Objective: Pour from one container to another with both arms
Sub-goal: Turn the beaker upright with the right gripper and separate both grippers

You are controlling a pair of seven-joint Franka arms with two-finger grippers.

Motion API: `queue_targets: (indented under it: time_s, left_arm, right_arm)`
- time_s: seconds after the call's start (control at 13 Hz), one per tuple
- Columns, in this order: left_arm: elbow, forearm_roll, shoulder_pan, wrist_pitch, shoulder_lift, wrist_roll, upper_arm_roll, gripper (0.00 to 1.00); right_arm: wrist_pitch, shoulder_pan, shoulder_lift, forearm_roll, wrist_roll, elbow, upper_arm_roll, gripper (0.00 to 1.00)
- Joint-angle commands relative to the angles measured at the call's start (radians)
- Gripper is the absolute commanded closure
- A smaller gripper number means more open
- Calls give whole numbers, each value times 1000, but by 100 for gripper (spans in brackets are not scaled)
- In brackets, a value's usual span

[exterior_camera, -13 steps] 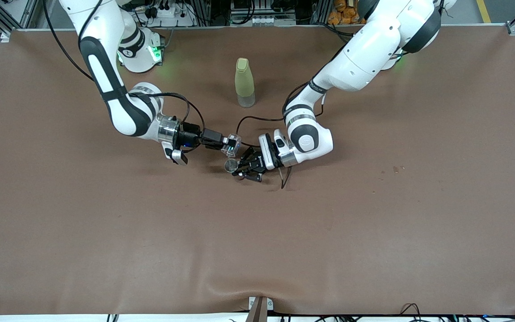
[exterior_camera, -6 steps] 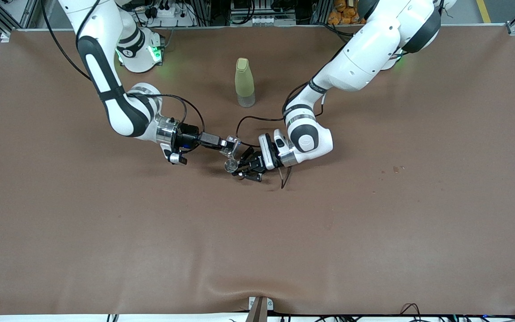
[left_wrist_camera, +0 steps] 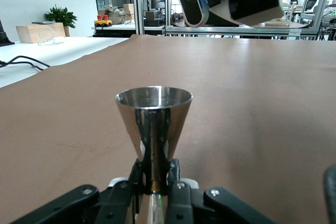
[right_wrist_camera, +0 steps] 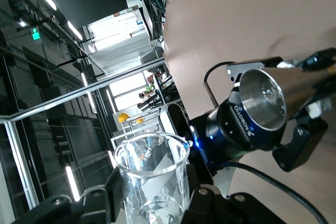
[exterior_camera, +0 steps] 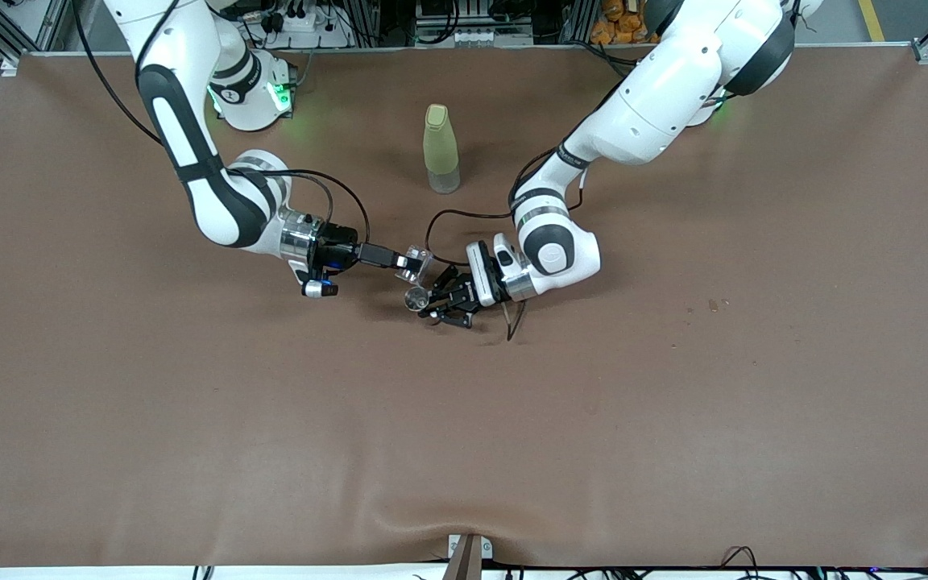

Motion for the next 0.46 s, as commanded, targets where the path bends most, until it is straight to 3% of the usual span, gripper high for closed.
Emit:
queue_targets:
  time_s: [0.0,0.15,0.38]
  left_arm:
    - [2,-50,10,20,-10,138,-8,100]
    - [-4,-44,20,30,-16,133,-8,100]
    - [-10,-39,33,52,-36,122,-8,100]
  right_arm:
    - [-1,-15,-17,-2,38,2,8,75]
    - [-1,-31,-23,-95,-26,8,-3,74]
    - [-138,-206,-24,-377,-118,51,-7,75]
